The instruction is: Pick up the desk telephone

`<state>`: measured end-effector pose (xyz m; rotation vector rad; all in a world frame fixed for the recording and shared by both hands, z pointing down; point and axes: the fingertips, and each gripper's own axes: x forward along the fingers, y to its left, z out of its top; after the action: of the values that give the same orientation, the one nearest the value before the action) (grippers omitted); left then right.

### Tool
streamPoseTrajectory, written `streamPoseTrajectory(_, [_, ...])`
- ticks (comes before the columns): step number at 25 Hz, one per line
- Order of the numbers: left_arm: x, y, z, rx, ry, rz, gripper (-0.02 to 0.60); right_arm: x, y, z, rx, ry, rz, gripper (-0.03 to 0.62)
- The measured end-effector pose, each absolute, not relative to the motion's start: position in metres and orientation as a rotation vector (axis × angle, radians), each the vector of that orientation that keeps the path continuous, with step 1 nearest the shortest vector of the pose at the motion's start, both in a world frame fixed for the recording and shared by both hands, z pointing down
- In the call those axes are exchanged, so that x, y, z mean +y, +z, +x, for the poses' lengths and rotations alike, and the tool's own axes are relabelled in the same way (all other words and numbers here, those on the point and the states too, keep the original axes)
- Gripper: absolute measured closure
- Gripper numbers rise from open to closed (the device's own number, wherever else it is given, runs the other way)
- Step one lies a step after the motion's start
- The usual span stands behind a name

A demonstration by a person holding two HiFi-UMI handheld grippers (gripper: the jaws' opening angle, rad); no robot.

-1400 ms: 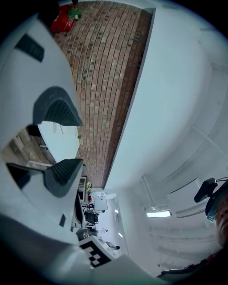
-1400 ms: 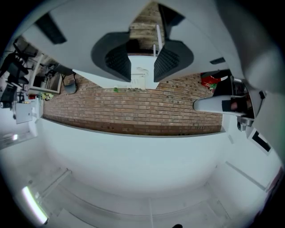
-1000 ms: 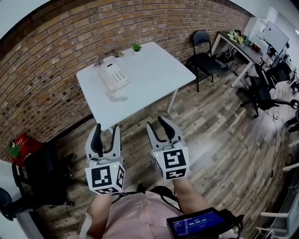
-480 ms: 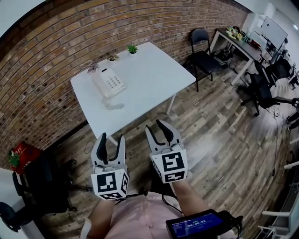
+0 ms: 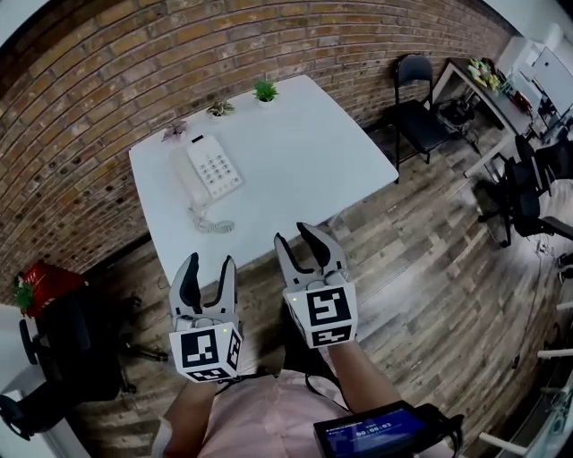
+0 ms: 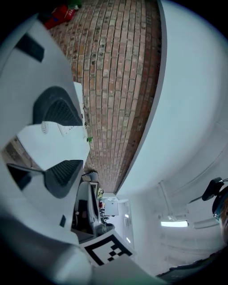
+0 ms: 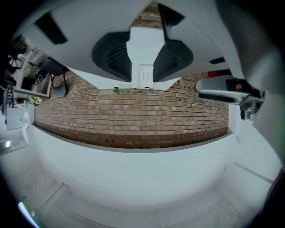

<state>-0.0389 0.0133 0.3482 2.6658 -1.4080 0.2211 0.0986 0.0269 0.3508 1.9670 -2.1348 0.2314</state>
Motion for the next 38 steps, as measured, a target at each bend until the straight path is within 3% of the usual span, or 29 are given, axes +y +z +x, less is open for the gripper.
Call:
streamPoseTrajectory(14, [-0.107,0.335,0.004,-1.716,0.217,2.466,0.327,-0.123,0.351,0.149,-2.349,0.25,1.692,0.437])
streamPoseTrajectory(27, [-0.151,0.31,-0.022,-1.856,0.144,2.385,0.318,-0.189,0.319,0.119,-2.467,0.124,1.564,0.436])
streamPoseTrajectory(38, [-0.238,0.357,-0.038,-1.708,0.148,2.303,0.267,-0.266,0.351,0.092,-2.416,0.168,1.49,0.43])
